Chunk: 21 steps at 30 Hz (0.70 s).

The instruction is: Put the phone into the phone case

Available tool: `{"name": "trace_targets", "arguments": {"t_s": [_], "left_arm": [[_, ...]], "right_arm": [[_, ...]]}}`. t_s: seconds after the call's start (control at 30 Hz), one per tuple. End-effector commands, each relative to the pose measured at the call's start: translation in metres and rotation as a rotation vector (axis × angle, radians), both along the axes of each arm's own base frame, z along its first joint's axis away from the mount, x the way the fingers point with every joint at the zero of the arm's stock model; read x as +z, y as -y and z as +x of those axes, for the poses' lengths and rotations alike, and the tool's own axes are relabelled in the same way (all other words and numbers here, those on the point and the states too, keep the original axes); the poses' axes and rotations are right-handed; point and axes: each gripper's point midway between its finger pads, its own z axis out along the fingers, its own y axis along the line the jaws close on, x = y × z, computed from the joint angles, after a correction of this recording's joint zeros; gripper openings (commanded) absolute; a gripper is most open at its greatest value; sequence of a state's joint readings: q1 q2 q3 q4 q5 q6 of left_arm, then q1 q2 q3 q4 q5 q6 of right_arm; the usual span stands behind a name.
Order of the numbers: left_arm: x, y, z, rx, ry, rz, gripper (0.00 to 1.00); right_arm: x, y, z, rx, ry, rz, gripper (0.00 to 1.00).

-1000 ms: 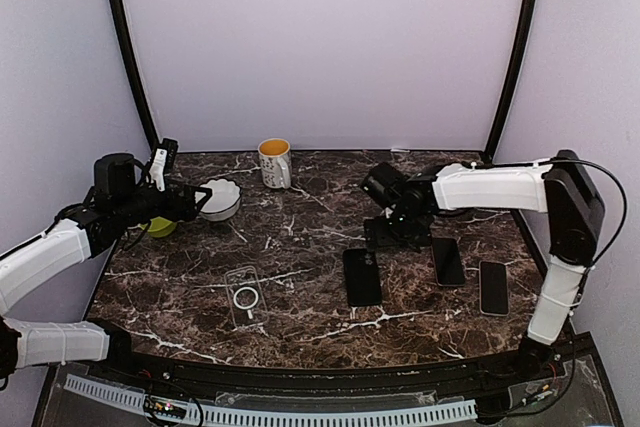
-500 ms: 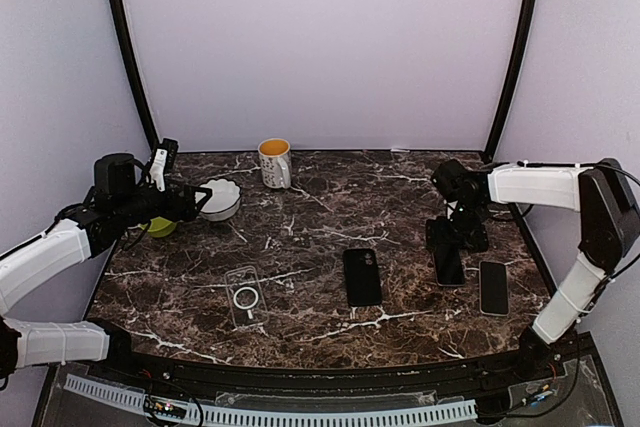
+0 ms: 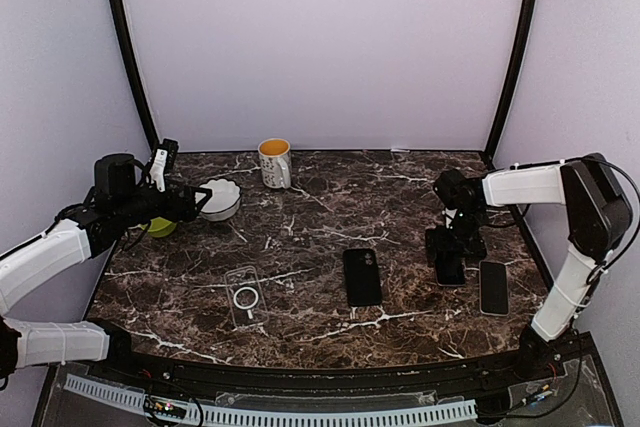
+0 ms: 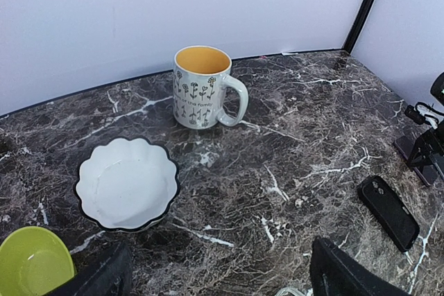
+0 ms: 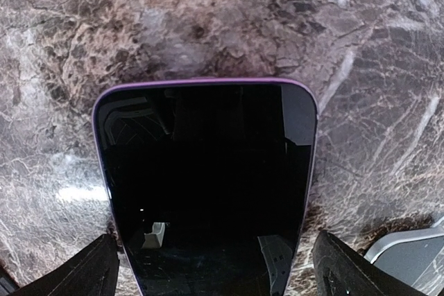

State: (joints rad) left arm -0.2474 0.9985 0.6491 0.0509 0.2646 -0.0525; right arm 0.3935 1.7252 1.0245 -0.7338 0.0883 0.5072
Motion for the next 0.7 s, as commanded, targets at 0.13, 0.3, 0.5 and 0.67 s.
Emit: {"name": "trace_targets", "arguments": {"t_s": [0.13,0.3,0.5,0.67], "left_arm": [[-0.011,0.000,-0.004,-0.004,-0.018,0.026,0.90],[-0.011,0.000,-0.004,-0.006,-0.019,0.024,0.90],[-0.008,0.001,-0.005,-0.010,-0.015,0.014,0.90],[-0.001,0.008,-0.009,-0.039,-0.004,-0.033,0.91]], "right_arm": [[-0.009,-0.001,0.002,0.013,-0.022,-0.004,0.82],[0.001,-0.001,0.005,0.001,-0.003,-0.012,0.58],[0.039,-0.012,0.018,-0.025,0.128,-0.038,0.38],[0.081,-0.059,0.023,-0.018,0.313,-0.004,0.08]]}}
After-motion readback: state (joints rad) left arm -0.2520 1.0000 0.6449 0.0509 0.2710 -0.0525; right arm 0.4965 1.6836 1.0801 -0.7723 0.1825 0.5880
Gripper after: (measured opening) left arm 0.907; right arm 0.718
